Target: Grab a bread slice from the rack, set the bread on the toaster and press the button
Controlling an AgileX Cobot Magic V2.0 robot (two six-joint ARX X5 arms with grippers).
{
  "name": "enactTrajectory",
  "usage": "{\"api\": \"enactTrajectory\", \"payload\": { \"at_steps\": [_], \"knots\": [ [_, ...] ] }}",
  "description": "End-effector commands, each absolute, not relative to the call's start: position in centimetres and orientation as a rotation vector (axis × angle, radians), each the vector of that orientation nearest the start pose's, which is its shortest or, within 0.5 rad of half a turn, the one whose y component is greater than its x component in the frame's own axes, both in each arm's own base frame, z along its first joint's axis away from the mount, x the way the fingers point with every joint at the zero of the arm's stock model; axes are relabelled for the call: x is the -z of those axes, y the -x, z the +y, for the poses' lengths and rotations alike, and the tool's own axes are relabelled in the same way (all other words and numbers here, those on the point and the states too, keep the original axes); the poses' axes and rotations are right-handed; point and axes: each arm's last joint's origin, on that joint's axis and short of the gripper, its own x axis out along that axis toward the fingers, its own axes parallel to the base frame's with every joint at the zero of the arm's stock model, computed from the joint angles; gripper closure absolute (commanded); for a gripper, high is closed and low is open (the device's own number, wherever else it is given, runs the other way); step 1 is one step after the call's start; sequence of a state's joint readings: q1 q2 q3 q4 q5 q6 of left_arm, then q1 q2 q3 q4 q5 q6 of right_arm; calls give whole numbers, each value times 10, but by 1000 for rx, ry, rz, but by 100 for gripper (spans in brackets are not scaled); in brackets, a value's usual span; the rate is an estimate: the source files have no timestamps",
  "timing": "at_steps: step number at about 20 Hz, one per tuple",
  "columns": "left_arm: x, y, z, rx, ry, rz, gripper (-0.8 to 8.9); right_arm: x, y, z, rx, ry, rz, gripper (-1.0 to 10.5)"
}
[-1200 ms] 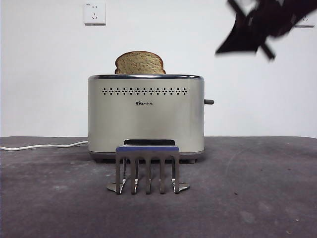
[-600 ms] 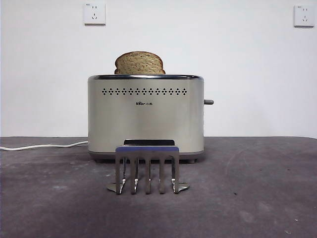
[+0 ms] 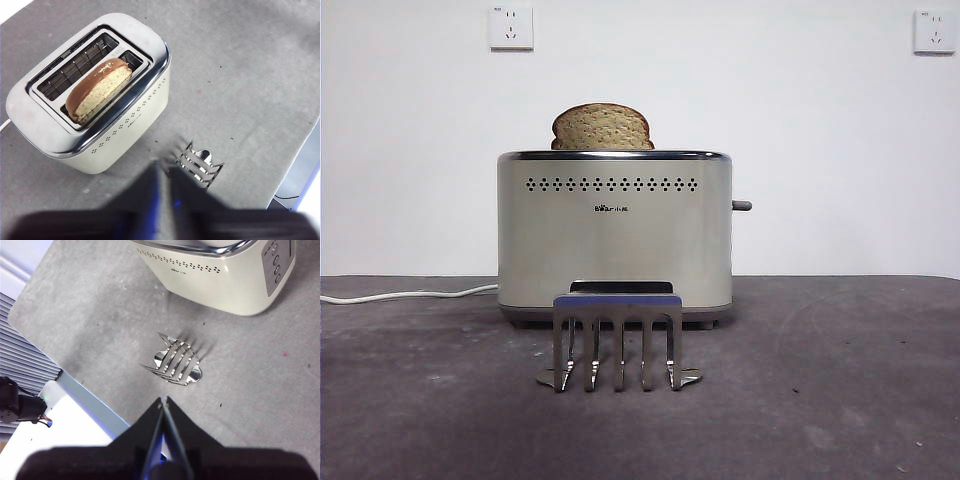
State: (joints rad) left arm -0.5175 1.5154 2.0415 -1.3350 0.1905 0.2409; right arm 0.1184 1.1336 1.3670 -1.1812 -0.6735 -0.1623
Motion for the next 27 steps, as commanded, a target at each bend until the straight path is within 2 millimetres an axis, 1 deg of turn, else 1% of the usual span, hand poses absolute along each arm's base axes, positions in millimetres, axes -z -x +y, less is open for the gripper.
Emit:
{"api": "enactTrajectory", "payload": {
  "at_steps": [1,11,13,14,15,18,19,21,23,24,25,27],
  "knots": [
    [-469,-217,-130,761,-348,768,816,-383,-183,40,-809,-114,869,946],
    [-470,-217,-130,760,-348,760,816,-383,-183,40,-807,-115,869,946],
    [-472,-216,-125,734,-349,755,817,-383,-183,40,-807,-115,869,946],
    [-476,-213,-119,721,-387,717,816,-383,-183,40,-807,-114,868,946],
    [-482,-210,-114,713,-387,664,816,-383,-183,40,-807,-114,868,946],
    [-522,-194,-89,676,-311,321,816,-383,-183,40,-807,-115,868,946],
    [-535,-185,-79,660,-293,218,816,-383,-183,40,-807,-115,868,946],
    [-553,-165,-58,611,-277,61,816,-383,-183,40,-807,-115,868,946],
    [-560,-149,-43,543,-277,-29,816,-383,-183,40,-807,-115,868,946],
    [-559,-141,-36,502,-280,-66,816,-383,-183,40,-807,-115,868,946],
    [-554,-134,-30,462,-283,-94,816,-383,-183,40,-807,-115,868,946],
    [-536,-124,-20,392,-291,-134,816,-383,-183,40,-807,-115,868,946]
  ]
}}
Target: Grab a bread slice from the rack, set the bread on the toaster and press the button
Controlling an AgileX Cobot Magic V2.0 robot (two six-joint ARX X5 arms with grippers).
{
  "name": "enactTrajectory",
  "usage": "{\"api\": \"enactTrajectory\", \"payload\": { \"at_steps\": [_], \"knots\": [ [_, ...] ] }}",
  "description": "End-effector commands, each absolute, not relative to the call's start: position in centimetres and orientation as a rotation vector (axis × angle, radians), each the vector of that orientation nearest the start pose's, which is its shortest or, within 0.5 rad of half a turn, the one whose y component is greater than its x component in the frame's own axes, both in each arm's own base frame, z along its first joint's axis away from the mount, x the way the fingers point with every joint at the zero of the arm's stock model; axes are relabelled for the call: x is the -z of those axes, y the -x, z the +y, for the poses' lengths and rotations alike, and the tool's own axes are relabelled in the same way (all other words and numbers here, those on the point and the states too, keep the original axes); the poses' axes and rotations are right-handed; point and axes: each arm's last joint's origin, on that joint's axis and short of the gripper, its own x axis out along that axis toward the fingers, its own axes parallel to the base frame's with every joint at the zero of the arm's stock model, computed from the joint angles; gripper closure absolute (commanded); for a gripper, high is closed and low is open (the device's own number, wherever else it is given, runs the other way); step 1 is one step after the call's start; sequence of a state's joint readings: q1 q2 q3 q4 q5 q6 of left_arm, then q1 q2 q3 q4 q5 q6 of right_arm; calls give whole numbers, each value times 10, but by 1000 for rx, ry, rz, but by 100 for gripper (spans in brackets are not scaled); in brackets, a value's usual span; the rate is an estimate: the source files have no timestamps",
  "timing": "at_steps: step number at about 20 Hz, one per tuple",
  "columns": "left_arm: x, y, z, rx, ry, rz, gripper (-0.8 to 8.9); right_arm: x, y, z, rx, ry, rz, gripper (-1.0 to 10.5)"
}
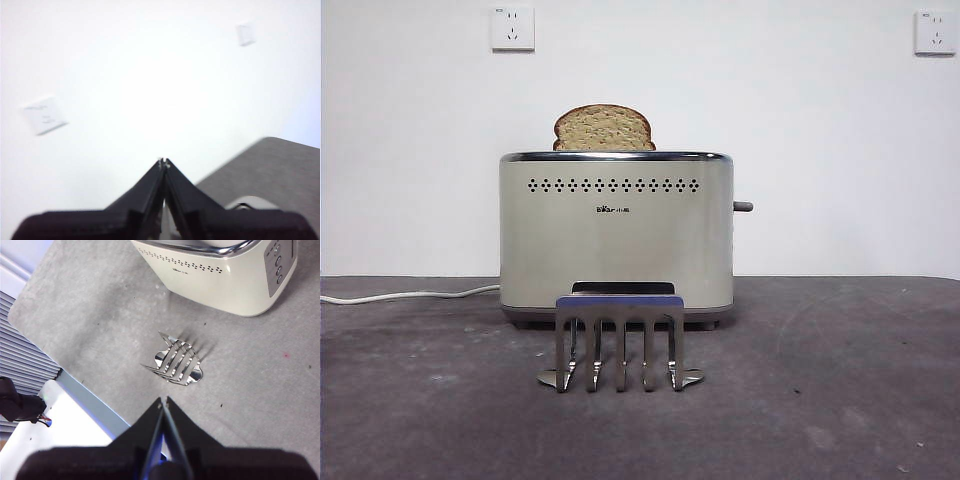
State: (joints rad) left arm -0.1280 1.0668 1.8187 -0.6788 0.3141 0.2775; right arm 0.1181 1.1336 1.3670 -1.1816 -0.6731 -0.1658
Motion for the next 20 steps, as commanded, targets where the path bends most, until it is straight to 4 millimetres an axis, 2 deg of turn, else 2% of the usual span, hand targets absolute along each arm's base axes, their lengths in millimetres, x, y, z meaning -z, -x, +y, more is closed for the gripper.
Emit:
{"api": "enactTrajectory", "payload": {
  "at_steps": [1,4,7,14,17,20],
  "knots": [
    [-524,-119,-17,362,-296,-152,816,-383,-183,40,-807,-115,868,946],
    [-478,-111,-8,241,-302,-197,816,-383,-183,40,-807,-115,868,946],
    [-423,-104,-5,181,-295,-214,816,-383,-183,40,-807,-115,868,946],
    [-293,-92,1,60,-263,-126,816,-383,-183,40,-807,-115,868,946],
    [-249,-93,3,34,-257,-59,816,-383,-183,40,-807,-115,868,946],
    [-218,-95,4,29,-223,-11,816,-383,-183,40,-807,-115,868,946]
  ]
}}
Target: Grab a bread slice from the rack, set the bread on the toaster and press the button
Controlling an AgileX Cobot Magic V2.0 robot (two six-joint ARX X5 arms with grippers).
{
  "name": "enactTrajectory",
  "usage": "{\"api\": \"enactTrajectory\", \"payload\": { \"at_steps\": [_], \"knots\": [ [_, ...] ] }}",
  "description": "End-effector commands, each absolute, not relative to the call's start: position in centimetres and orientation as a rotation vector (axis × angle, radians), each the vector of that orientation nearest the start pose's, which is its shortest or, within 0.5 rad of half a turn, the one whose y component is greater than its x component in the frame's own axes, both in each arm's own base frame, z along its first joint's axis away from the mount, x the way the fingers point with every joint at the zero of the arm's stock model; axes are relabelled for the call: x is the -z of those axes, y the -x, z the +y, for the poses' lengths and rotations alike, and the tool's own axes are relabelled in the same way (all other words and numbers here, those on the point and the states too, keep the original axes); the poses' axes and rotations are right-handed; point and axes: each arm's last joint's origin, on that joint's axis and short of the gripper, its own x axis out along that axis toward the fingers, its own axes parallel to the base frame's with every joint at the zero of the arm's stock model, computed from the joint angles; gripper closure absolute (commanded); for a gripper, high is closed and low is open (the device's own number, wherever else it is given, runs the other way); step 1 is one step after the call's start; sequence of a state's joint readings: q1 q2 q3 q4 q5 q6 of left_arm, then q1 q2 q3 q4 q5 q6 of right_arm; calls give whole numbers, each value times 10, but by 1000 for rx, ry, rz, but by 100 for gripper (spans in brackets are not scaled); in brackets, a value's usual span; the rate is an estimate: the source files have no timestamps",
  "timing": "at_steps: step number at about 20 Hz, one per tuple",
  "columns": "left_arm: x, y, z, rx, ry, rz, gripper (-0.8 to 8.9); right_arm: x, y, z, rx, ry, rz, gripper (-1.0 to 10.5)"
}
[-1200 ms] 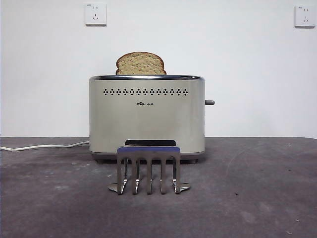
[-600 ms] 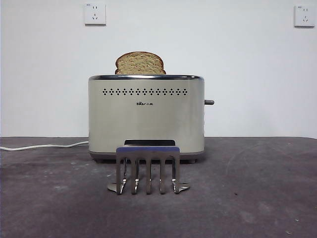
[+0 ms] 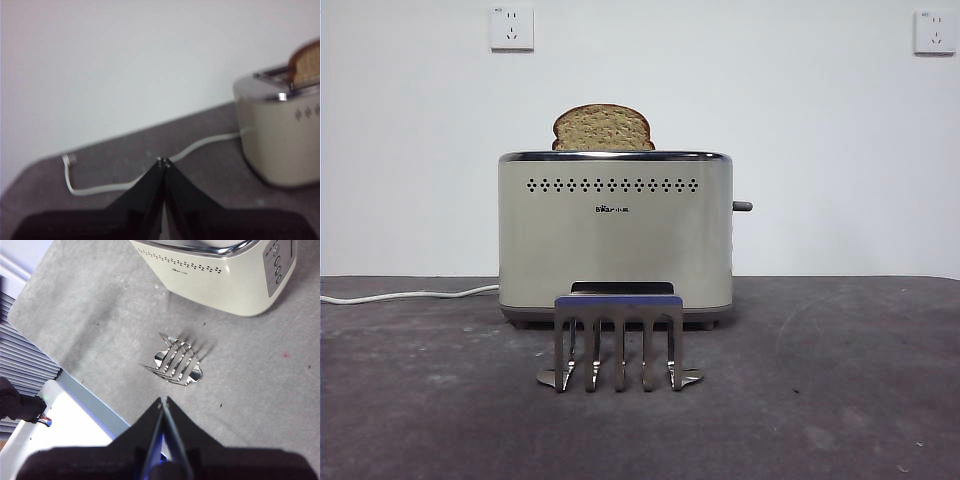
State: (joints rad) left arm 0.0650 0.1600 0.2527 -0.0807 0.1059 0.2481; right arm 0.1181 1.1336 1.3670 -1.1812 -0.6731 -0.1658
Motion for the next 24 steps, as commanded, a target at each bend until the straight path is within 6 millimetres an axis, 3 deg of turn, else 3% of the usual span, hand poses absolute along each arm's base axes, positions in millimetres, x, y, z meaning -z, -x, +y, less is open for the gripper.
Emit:
{"api": "enactTrajectory", "payload": {
  "at_steps": [1,9,13,16,24],
  "knots": [
    [-208,-95,4,27,-212,3,816,-383,-183,40,-807,-115,868,946],
    [-155,-97,5,33,-196,94,816,-383,-183,40,-807,-115,869,946],
    [-148,-96,5,44,-177,167,816,-383,-183,40,-807,-115,868,946],
    [-148,-96,5,39,-105,170,816,-383,-183,40,-807,-115,869,946],
    [-148,-96,5,36,-106,170,816,-383,-183,40,-807,-115,868,946]
  ]
}}
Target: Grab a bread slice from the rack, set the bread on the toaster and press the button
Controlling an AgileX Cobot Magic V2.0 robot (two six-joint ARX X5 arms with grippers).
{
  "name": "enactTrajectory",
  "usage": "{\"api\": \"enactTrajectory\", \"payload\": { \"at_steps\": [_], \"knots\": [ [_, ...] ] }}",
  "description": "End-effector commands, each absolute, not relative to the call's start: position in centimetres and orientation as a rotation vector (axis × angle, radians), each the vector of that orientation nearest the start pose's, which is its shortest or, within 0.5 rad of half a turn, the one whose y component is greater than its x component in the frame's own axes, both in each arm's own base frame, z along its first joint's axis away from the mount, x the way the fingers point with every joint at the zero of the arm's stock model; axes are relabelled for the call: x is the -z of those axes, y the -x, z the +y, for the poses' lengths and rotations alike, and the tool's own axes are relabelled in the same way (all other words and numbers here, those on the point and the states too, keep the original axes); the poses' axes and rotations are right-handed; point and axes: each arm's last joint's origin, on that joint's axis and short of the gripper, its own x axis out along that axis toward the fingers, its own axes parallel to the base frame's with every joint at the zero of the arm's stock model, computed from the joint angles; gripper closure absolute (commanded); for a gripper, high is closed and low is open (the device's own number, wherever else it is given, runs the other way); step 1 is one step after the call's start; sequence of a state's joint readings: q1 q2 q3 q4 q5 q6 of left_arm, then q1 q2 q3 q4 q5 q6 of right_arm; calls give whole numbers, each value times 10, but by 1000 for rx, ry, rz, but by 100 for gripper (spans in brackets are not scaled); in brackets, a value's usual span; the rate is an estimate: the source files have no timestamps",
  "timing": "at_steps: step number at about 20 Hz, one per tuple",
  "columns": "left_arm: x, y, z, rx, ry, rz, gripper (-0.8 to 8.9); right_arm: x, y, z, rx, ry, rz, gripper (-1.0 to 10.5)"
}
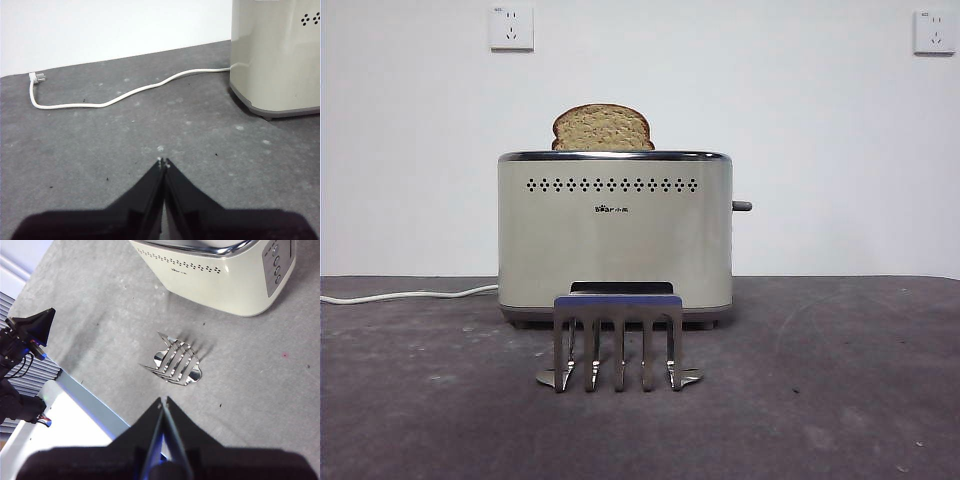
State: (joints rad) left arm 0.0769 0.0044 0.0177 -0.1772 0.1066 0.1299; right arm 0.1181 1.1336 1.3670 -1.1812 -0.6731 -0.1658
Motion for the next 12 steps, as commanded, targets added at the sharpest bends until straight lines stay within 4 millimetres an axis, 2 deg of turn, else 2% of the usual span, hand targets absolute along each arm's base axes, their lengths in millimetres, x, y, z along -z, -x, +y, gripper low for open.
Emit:
{"api": "enactTrajectory", "payload": {
  "at_steps": [1,8,12],
  "knots": [
    [-148,-96,5,36,-106,170,816,-383,-183,40,-807,-115,868,946],
    [-148,-96,5,36,-106,170,816,-384,-181,39,-804,-108,860,946],
    [-148,-96,5,36,-106,170,816,-406,-153,27,-717,27,627,946]
  ]
}}
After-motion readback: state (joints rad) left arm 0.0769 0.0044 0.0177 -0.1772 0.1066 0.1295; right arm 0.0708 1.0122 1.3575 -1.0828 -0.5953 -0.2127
